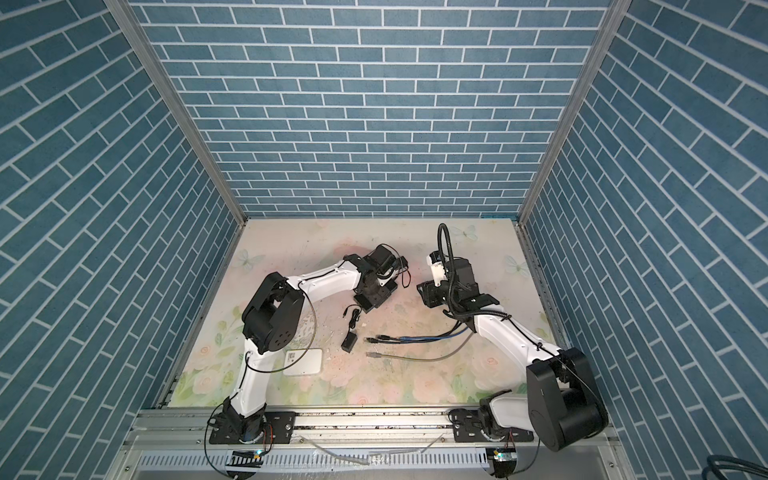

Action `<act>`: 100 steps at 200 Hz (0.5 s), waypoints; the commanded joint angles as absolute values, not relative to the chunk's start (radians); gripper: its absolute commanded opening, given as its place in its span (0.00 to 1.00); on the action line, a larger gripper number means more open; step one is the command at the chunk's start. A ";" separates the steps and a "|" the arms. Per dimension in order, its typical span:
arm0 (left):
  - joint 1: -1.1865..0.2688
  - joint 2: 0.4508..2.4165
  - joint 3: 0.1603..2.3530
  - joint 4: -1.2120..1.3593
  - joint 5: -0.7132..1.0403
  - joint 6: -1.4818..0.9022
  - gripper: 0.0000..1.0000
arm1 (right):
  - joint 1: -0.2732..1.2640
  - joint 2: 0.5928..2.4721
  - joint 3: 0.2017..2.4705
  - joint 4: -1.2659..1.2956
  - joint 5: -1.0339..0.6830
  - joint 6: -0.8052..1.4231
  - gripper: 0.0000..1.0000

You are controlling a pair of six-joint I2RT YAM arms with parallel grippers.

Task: Insert the plug into the switch port

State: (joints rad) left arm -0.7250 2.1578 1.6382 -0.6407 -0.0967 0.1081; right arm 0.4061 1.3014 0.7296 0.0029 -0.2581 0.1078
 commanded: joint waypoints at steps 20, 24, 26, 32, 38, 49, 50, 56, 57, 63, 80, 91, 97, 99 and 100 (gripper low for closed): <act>-0.727 2.074 1.602 -0.583 -0.065 0.109 0.99 | 0.418 1.226 0.669 0.066 -0.311 -0.089 0.53; -0.728 2.067 1.599 -0.581 -0.064 0.108 0.99 | 0.417 1.223 0.669 0.068 -0.313 -0.094 0.53; -0.728 2.064 1.599 -0.580 -0.064 0.106 1.00 | 0.417 1.220 0.668 0.068 -0.314 -0.097 0.53; -0.728 2.056 1.596 -0.575 -0.063 0.105 1.00 | 0.417 1.214 0.667 0.071 -0.321 -0.106 0.52; -0.726 2.048 1.594 -0.575 -0.062 0.104 1.00 | 0.418 1.211 0.665 0.072 -0.331 -0.120 0.52; -0.724 2.030 1.590 -0.570 -0.064 0.101 0.99 | 0.417 1.201 0.660 0.058 -0.357 -0.164 0.52; -0.724 2.029 1.589 -0.570 -0.064 0.101 1.00 | 0.418 1.200 0.660 0.056 -0.359 -0.170 0.51; -0.724 2.019 1.583 -0.568 -0.062 0.096 1.00 | 0.418 1.193 0.660 0.040 -0.371 -0.203 0.51; -0.723 2.017 1.582 -0.567 -0.062 0.096 1.00 | 0.419 1.193 0.660 0.034 -0.373 -0.209 0.51; -0.721 2.003 1.572 -0.560 -0.061 0.092 0.99 | 0.419 1.188 0.662 0.004 -0.386 -0.254 0.50; -0.712 1.948 1.515 -0.514 -0.041 0.068 0.99 | 0.420 1.181 0.681 -0.132 -0.400 -0.404 0.47; -0.704 1.901 1.462 -0.465 -0.015 0.045 1.00 | 0.420 1.186 0.695 -0.217 -0.400 -0.488 0.44; -0.701 1.876 1.429 -0.435 0.003 0.032 1.00 | 0.420 1.191 0.705 -0.256 -0.395 -0.512 0.43; -0.699 1.866 1.416 -0.423 0.011 0.027 1.00 | 0.420 1.194 0.707 -0.265 -0.393 -0.520 0.43; -0.698 1.862 1.411 -0.417 0.014 0.026 1.00 | 0.420 1.195 0.709 -0.273 -0.392 -0.522 0.43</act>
